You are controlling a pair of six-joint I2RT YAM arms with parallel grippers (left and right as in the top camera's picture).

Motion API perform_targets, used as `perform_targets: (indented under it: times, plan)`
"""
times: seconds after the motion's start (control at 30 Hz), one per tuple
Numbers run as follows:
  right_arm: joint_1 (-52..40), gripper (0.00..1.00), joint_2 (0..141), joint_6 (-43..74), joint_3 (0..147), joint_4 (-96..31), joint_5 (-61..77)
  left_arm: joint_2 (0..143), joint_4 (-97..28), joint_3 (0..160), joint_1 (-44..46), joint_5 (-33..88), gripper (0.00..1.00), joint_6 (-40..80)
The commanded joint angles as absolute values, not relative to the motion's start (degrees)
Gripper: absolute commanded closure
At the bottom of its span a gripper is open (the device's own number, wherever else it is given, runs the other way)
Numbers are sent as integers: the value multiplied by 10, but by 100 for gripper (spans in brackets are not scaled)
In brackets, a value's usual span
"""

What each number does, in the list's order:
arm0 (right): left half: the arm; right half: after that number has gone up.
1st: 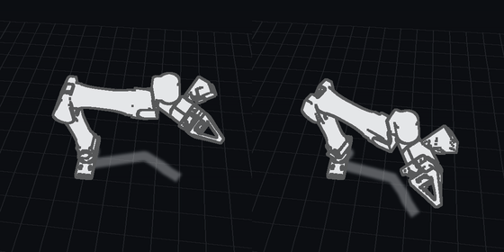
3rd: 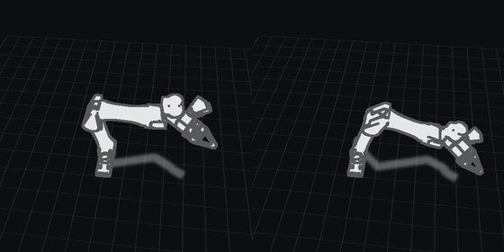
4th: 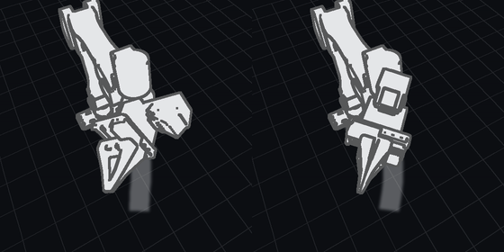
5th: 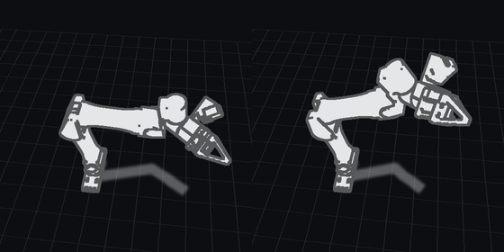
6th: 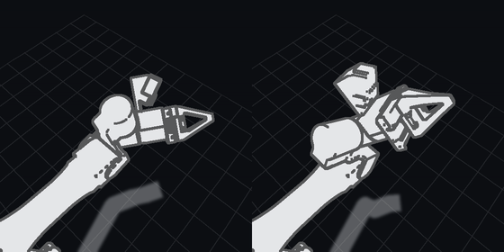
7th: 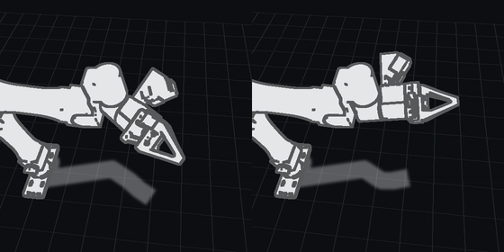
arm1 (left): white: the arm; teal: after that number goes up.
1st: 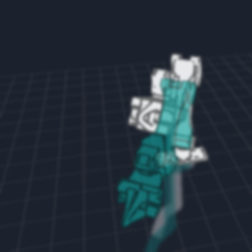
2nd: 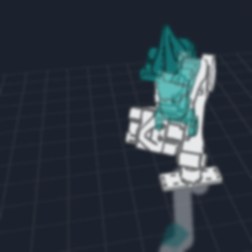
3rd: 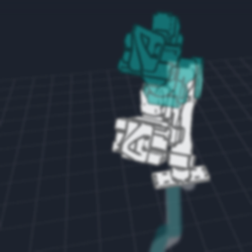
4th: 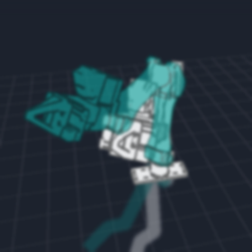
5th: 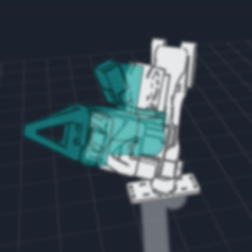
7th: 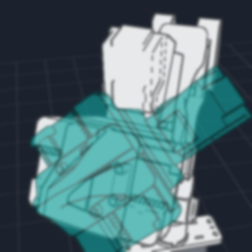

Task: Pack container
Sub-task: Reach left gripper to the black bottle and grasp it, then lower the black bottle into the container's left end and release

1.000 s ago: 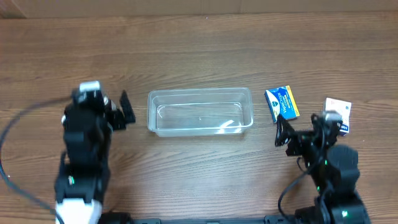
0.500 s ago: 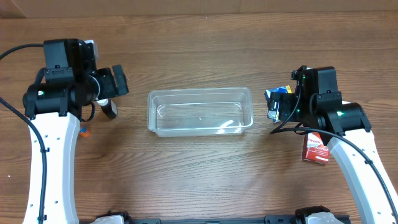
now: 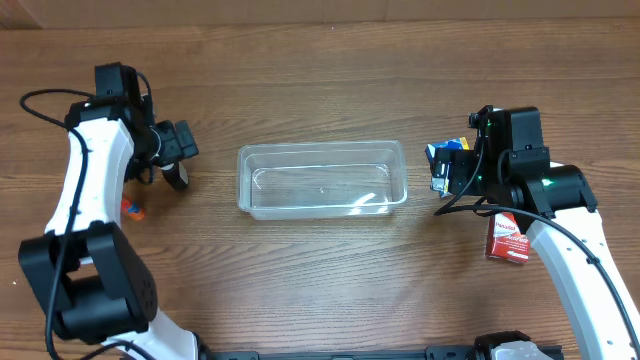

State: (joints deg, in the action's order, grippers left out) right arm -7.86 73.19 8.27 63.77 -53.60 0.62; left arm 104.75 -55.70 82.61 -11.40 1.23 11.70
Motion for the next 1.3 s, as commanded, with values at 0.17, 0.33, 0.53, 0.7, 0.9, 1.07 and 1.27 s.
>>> perform_targets:
  times: [0.17, 0.33, 0.53, 0.7, 0.9, 1.07, 1.27]
  plan:
    - [-76, 0, 728, 79, 657, -535, 0, 1085, -530, 837, -117, 6, 14, 124]
    - [-76, 0, 728, 79, 657, -535, 0, 1085, -522, 837, -116, 6, 42, 123]
    - [-76, 0, 728, 79, 657, -535, 1, 1084, -523, 838, -116, 6, 82, 123]
    - [-76, 0, 728, 79, 657, -535, 1, 1084, -534, 851, -116, 7, 95, 123]
    - [-76, 0, 728, 79, 657, -535, 1, 1075, -599, 921, -96, 11, 96, 129]
    - [-76, 0, 728, 79, 657, -535, 1, 1045, -714, 1061, 6, 11, 96, 130]
    - [-76, 0, 728, 79, 657, -540, 1, 1028, -746, 1085, 143, 8, 96, 155]
